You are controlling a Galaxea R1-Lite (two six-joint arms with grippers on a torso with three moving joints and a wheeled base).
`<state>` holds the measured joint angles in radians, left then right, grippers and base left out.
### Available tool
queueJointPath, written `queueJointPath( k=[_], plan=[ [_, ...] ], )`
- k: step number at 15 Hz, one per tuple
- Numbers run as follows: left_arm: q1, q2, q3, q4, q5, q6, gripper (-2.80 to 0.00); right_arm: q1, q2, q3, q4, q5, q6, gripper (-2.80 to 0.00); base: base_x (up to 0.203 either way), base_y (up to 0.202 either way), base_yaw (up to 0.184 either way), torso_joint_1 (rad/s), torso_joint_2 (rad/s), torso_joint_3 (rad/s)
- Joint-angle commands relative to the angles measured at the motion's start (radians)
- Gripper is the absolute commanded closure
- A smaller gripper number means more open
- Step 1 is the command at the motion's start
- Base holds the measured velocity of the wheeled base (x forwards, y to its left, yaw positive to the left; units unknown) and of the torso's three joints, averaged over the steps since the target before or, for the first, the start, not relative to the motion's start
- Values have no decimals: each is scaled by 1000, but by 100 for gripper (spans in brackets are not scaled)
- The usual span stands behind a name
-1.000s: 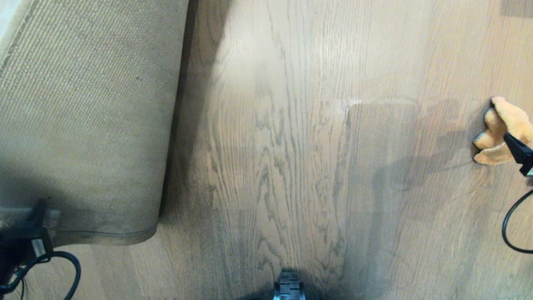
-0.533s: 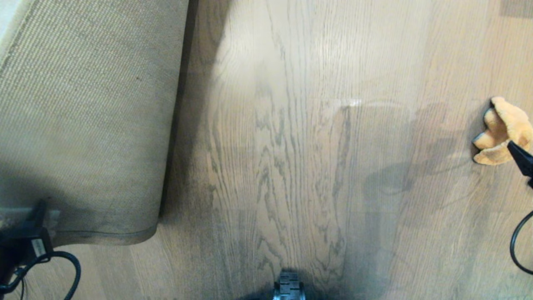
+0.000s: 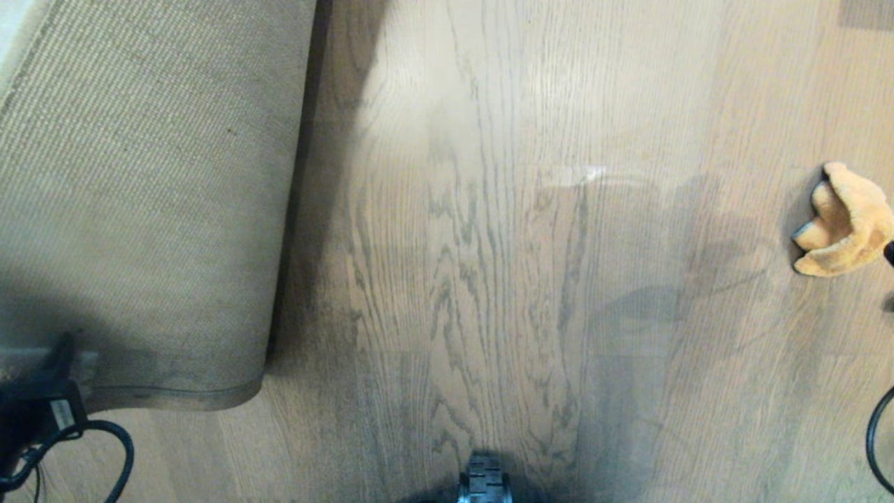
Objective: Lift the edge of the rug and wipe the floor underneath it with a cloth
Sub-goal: Put down the rag
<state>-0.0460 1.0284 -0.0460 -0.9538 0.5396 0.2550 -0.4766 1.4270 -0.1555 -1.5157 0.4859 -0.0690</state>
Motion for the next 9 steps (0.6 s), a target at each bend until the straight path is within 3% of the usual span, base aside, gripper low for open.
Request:
queueJointPath(
  k=[1, 5, 9],
  plan=[
    [1, -5, 1, -3, 3, 1, 0, 0, -95, 73, -8, 36, 8, 0, 0, 0, 0, 0, 0, 0],
    [1, -16, 1, 1, 11, 3, 0, 0, -306, 147, 101, 102, 13, 0, 0, 0, 0, 0, 0, 0],
    [1, -28, 1, 16, 17, 3, 0, 0, -607, 139, 426, 119, -2, 0, 0, 0, 0, 0, 0, 0]
  ],
)
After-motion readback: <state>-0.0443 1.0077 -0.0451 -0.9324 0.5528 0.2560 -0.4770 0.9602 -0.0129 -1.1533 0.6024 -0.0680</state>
